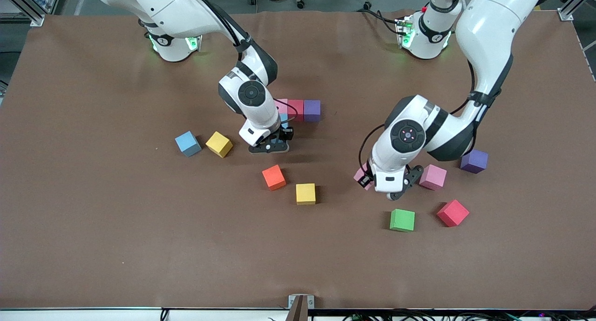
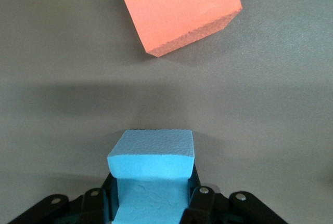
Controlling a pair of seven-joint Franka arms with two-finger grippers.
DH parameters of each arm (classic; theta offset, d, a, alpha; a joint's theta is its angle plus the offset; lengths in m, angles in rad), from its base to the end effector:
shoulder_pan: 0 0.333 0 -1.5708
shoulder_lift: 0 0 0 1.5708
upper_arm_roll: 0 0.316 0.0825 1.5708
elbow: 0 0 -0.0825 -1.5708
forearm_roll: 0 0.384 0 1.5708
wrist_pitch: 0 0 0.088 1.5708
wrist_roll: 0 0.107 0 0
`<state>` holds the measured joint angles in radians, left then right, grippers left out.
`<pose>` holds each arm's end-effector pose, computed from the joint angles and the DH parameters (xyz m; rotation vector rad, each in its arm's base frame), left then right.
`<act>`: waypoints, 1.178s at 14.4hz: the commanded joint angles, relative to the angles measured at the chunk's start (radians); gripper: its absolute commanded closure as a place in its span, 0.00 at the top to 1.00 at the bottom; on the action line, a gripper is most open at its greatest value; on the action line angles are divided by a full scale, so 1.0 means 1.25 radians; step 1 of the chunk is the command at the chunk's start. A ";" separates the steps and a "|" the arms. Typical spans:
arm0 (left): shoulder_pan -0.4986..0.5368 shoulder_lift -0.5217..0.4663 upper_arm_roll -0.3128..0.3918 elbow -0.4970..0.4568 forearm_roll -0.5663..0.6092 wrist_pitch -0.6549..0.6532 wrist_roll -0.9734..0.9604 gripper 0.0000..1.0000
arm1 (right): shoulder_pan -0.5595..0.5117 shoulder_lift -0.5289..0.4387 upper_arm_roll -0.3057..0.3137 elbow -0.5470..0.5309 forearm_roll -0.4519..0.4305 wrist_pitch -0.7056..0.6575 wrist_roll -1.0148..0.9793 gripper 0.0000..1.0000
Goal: Arrange 11 blocks into digit 3
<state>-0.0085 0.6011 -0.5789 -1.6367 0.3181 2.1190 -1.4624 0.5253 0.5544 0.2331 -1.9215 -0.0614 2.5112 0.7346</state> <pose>0.5988 -0.3208 0.3101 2.8872 1.1953 -0.0688 0.4630 0.4302 0.2120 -3.0444 -0.0543 0.0286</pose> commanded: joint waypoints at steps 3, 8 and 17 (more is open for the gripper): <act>-0.002 -0.019 -0.029 -0.017 -0.013 -0.014 -0.100 0.12 | 0.013 0.015 -0.002 0.041 -0.013 -0.071 0.001 0.00; -0.005 -0.018 -0.034 -0.028 -0.013 -0.015 -0.155 0.12 | 0.014 0.019 -0.001 0.041 -0.013 -0.059 0.011 0.00; -0.004 0.004 -0.030 -0.025 0.002 -0.051 -0.127 0.13 | 0.015 0.019 -0.002 0.040 -0.009 -0.043 0.014 0.00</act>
<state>-0.0164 0.6047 -0.6178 -1.6657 0.3171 2.0686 -1.6413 0.5330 0.5729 0.2332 -1.8779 -0.0617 2.4549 0.7352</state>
